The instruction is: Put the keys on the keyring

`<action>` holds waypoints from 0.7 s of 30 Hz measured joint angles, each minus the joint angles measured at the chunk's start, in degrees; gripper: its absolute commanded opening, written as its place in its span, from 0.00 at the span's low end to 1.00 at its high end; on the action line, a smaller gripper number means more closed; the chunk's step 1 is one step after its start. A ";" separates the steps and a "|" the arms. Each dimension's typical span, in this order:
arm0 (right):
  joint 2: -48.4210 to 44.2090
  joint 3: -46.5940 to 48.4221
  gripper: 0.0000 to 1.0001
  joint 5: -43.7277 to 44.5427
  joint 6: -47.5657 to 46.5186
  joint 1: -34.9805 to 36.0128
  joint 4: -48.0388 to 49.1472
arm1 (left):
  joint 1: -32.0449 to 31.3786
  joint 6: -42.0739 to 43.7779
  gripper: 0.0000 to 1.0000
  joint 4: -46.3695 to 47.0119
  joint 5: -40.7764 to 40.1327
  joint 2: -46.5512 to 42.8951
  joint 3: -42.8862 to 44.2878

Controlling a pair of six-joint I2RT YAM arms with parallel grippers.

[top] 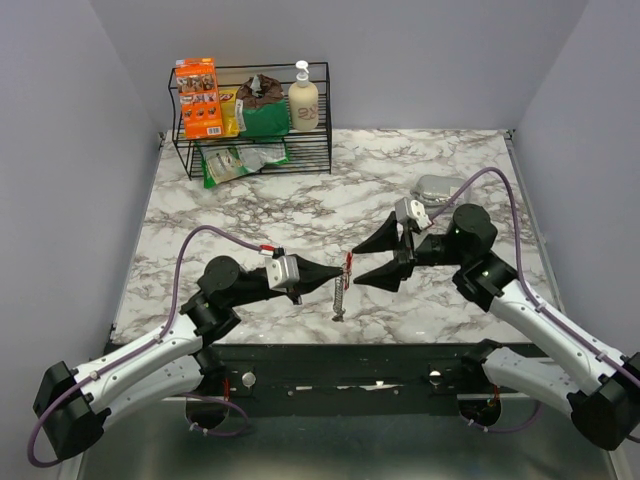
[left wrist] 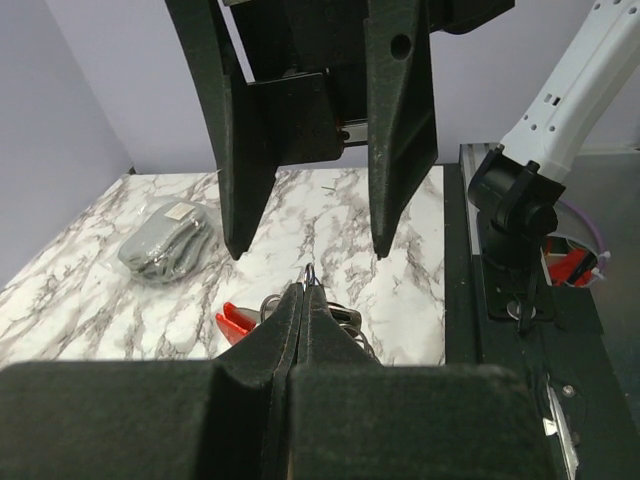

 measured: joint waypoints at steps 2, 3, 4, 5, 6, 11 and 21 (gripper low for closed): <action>1.18 0.00 0.62 -0.90 2.19 0.00 2.38 | 0.00 -0.13 0.00 0.00 0.22 0.35 0.02; 1.79 0.00 0.60 -1.49 3.19 0.00 3.78 | 0.00 -0.15 0.00 -0.02 0.28 0.50 0.02; 2.43 0.00 0.58 -2.03 4.28 0.00 5.05 | 0.00 -0.17 0.00 0.00 0.31 0.63 0.02; 3.08 0.00 0.55 -2.58 5.25 0.00 6.25 | 0.00 -0.20 0.00 -0.02 0.33 0.79 0.04; 3.69 0.00 0.53 -3.08 6.16 0.00 7.39 | 0.00 -0.20 0.00 -0.02 0.33 0.90 0.07; 5.62 -0.02 0.49 -4.81 8.83 0.00 10.23 | 0.00 -0.22 0.00 0.00 0.33 0.92 0.11; 8.02 -0.09 0.15 -6.99 9.75 0.07 11.28 | 0.00 -0.20 0.00 0.00 0.31 0.92 0.11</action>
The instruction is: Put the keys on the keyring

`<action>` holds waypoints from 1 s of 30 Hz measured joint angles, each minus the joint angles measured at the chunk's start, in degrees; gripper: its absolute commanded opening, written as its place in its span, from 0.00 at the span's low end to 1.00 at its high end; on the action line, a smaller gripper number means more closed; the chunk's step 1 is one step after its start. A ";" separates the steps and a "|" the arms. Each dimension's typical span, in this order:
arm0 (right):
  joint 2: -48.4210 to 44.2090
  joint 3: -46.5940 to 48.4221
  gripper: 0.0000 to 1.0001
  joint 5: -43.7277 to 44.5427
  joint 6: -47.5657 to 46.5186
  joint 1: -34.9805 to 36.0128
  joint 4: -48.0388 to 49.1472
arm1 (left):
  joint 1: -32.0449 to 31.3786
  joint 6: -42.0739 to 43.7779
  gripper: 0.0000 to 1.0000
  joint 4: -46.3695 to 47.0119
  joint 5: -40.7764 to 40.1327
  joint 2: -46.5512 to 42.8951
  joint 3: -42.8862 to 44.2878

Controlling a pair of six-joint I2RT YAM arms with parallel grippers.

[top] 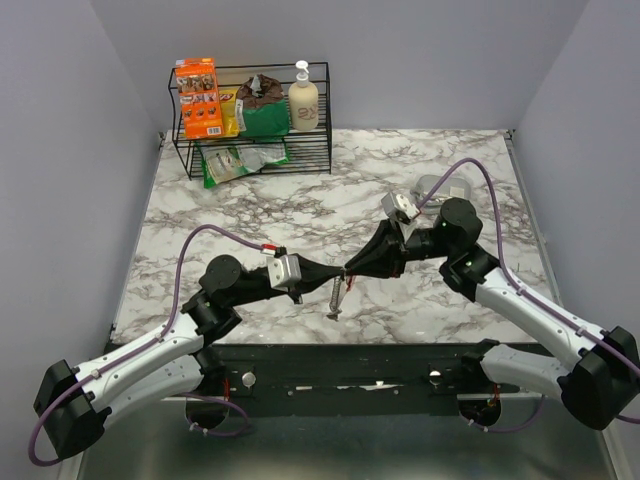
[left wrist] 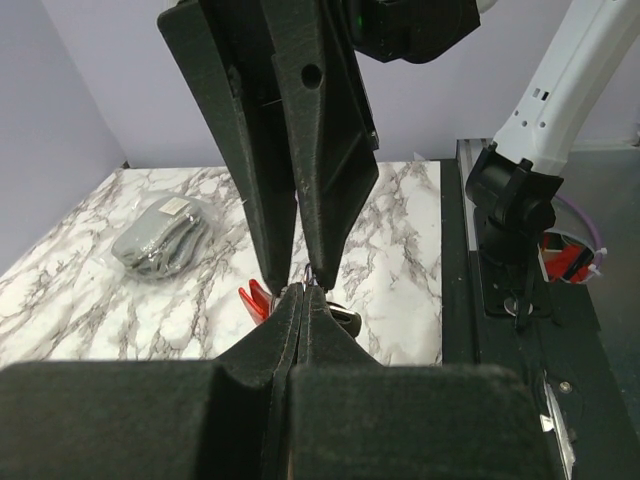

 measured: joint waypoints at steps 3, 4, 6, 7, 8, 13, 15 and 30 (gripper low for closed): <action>0.20 -0.02 0.02 -0.48 -0.33 0.04 -0.20 | 0.00 0.00 0.00 -0.09 -0.11 0.00 0.00; 0.20 -0.02 0.01 -0.79 -0.42 0.04 -0.22 | 0.00 0.00 0.00 -0.11 -0.22 0.00 0.00; 0.17 -0.02 0.00 -1.09 -0.74 0.11 -0.28 | 0.04 -0.02 0.00 -0.13 -0.31 0.00 0.00; 0.17 -0.02 0.01 -1.16 -0.98 0.11 -0.35 | 0.04 -0.02 0.00 -0.13 -0.31 0.00 0.00; 0.13 -0.02 0.01 -1.16 -1.16 0.11 -0.42 | 0.04 -0.02 0.00 -0.17 -0.33 0.00 0.00; -0.11 0.17 0.01 -1.14 -2.60 0.11 -1.90 | 0.04 -0.02 0.02 -1.42 -0.33 0.00 0.52; -0.11 0.81 0.00 -1.03 -3.41 0.13 -3.19 | 0.04 -0.02 0.17 -2.12 -0.46 0.00 0.94; 0.96 6.36 0.00 3.04 -11.10 0.13 -18.08 | 0.00 5.49 0.70 -23.63 -2.38 -0.28 14.51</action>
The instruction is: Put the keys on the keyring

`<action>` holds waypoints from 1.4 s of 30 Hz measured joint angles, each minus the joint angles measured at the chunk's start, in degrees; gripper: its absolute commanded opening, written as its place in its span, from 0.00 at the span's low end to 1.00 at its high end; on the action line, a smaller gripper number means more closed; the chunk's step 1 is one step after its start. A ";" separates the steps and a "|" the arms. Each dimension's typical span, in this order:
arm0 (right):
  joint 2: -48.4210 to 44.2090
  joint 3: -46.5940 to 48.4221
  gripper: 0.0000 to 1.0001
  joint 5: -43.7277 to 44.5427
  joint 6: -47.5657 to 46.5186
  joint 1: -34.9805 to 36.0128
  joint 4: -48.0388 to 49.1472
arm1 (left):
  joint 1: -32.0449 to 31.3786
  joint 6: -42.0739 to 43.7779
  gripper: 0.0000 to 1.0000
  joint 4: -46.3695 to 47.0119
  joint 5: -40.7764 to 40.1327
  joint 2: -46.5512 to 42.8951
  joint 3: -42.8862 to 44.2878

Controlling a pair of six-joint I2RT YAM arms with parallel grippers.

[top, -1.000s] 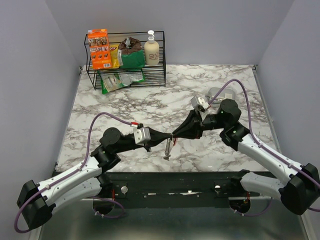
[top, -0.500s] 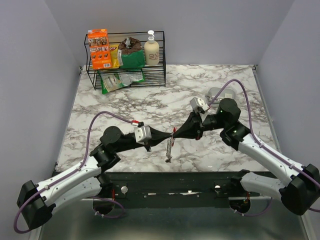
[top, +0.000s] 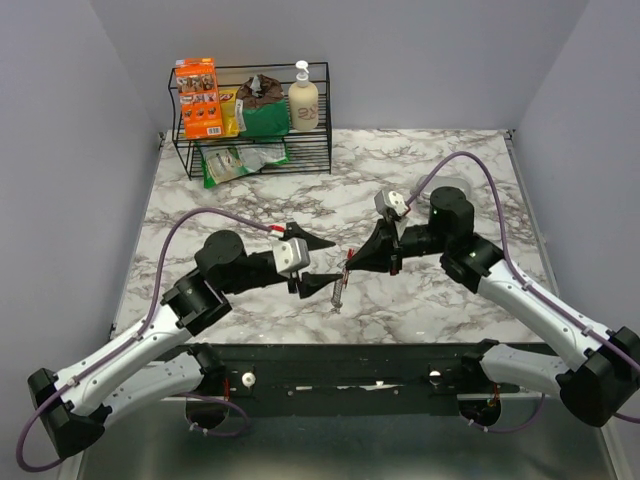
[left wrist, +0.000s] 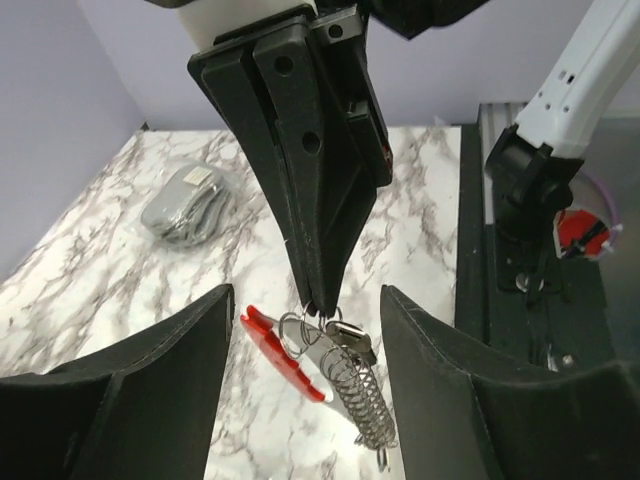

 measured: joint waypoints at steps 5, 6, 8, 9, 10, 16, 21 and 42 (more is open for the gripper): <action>0.63 2.25 0.01 2.99 -4.50 0.00 -7.26 | 0.00 4.87 0.69 -12.68 -0.52 4.31 8.48; 0.72 2.67 0.01 3.76 -5.33 0.00 -8.79 | 0.00 5.88 0.68 -15.32 -0.55 5.86 10.27; 0.87 3.13 0.00 5.22 -6.64 0.00 -11.19 | 0.00 7.72 0.68 -19.80 -0.55 8.55 13.05; 0.92 3.19 0.00 6.12 -7.15 0.00 -12.24 | 0.00 8.31 0.67 -21.49 -0.55 9.57 13.88; 1.01 3.19 0.00 6.86 -7.56 0.00 -13.11 | 0.00 9.11 0.67 -23.39 -0.55 10.80 14.62; 2.78 3.19 0.00 9.51 -8.83 0.13 -16.35 | 0.00 12.37 0.63 -29.92 -0.55 15.47 16.96; 2.97 3.17 0.00 10.21 -9.22 0.15 -17.29 | 0.00 14.64 0.57 -31.85 -0.52 18.43 18.53; 2.25 2.54 0.00 10.25 -9.42 0.48 -17.51 | 0.00 19.08 0.17 -34.77 -0.11 24.61 22.58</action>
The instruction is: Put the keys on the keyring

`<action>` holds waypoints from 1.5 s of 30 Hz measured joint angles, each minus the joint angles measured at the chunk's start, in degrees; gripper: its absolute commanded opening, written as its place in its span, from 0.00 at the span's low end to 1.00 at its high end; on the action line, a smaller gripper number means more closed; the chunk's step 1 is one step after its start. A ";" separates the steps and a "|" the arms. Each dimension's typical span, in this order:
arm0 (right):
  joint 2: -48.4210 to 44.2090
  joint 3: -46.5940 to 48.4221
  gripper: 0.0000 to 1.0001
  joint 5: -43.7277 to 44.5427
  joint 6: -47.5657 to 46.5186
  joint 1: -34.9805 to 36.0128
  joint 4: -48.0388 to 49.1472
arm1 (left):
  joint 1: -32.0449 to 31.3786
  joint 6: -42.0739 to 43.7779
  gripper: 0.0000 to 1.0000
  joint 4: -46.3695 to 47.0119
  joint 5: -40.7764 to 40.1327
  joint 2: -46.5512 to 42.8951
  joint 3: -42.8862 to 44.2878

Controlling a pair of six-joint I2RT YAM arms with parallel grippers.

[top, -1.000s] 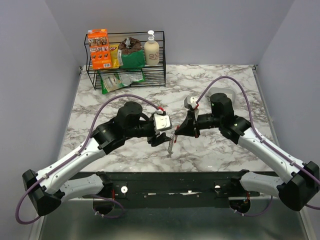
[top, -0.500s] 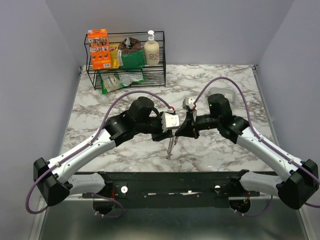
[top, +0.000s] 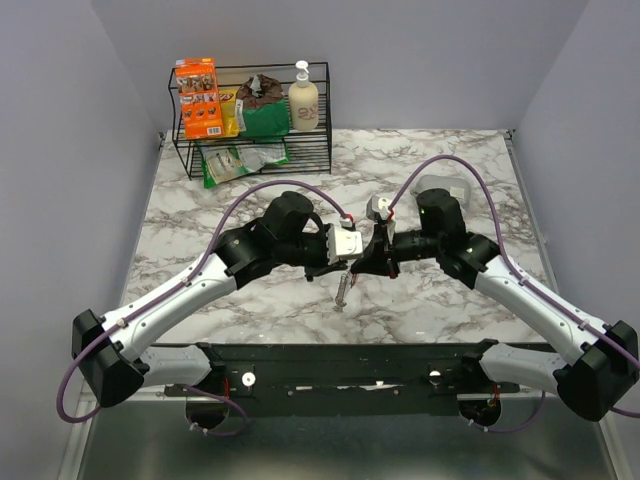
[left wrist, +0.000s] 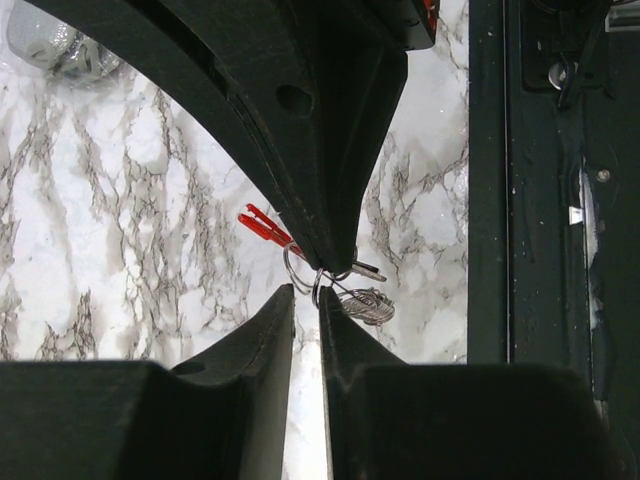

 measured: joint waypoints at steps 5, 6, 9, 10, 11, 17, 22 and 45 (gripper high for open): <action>-0.15 -0.11 0.00 0.09 -0.02 0.00 0.00 | 0.00 0.26 0.15 -0.02 1.18 0.48 0.09; -0.15 -0.15 0.01 0.09 -0.02 0.00 0.00 | 0.00 0.31 0.15 -0.04 1.36 0.61 0.09; -0.17 -0.28 0.00 0.09 0.00 0.00 0.00 | 0.00 0.35 0.15 -0.02 1.84 0.87 0.09; -0.17 -0.33 0.01 0.11 0.00 0.00 0.02 | 0.00 0.35 0.14 -0.02 1.92 0.92 0.09; -0.20 -0.35 0.00 0.11 0.00 0.00 0.02 | 0.00 0.35 0.10 -0.04 2.03 0.94 0.09; -0.22 -0.44 0.00 0.09 0.00 0.00 0.04 | 0.00 0.55 0.00 -0.07 2.45 0.96 0.09; -0.26 -0.44 0.08 0.15 0.20 0.00 0.11 | 0.00 0.15 0.00 0.13 2.49 0.94 0.02; -13.60 -6.49 0.84 6.43 10.23 0.00 16.81 | 0.00 -17.64 0.00 41.66 -1.09 -20.79 -29.49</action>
